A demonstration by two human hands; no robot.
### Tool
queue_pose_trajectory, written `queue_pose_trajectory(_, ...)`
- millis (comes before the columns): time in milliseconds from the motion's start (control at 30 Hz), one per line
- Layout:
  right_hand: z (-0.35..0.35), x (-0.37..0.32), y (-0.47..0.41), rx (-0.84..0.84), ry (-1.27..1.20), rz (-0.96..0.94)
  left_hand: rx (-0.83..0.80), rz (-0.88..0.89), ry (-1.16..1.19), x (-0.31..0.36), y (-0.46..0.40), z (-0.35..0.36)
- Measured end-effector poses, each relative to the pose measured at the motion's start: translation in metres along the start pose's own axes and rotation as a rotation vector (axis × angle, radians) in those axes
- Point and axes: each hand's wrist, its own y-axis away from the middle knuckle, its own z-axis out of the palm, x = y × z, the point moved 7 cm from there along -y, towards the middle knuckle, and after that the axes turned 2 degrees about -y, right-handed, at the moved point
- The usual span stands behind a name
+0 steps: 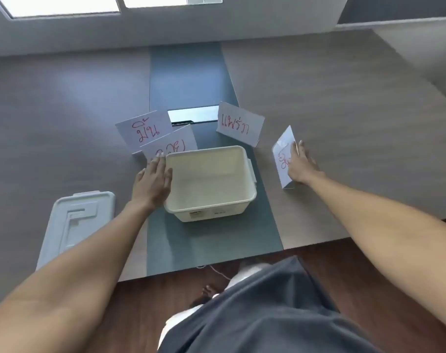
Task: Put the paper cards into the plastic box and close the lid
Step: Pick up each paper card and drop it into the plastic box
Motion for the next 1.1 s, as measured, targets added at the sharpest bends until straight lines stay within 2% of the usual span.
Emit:
queue_pose_trajectory(133, 0.005, 0.005, 0.005, 0.010, -0.096, 0.018, -0.050, 0.014, 0.015, -0.003, 0.011, 0.011)
queue_pose_trajectory(333, -0.008, 0.006, -0.005, 0.121, -0.295, 0.023, -0.082, 0.016, 0.057, -0.001, 0.010, 0.013)
queue_pose_trajectory(600, -0.038, -0.006, 0.009, 0.319, -0.238, -0.026, -0.092, 0.007, 0.078, -0.001, 0.011, 0.012)
queue_pose_trajectory(833, -0.086, -0.028, 0.029, 0.573, -0.282, -0.023, -0.096, -0.001, 0.091, 0.001, 0.013, 0.012)
queue_pose_trajectory(1000, -0.113, -0.053, 0.047, 0.699, -0.348, -0.128, -0.096, 0.012, 0.093, -0.001, 0.012, 0.012)
queue_pose_trajectory(1100, -0.125, -0.072, 0.054, 0.719, -0.407, -0.241, -0.104, 0.011, 0.093, -0.003, 0.011, 0.013)
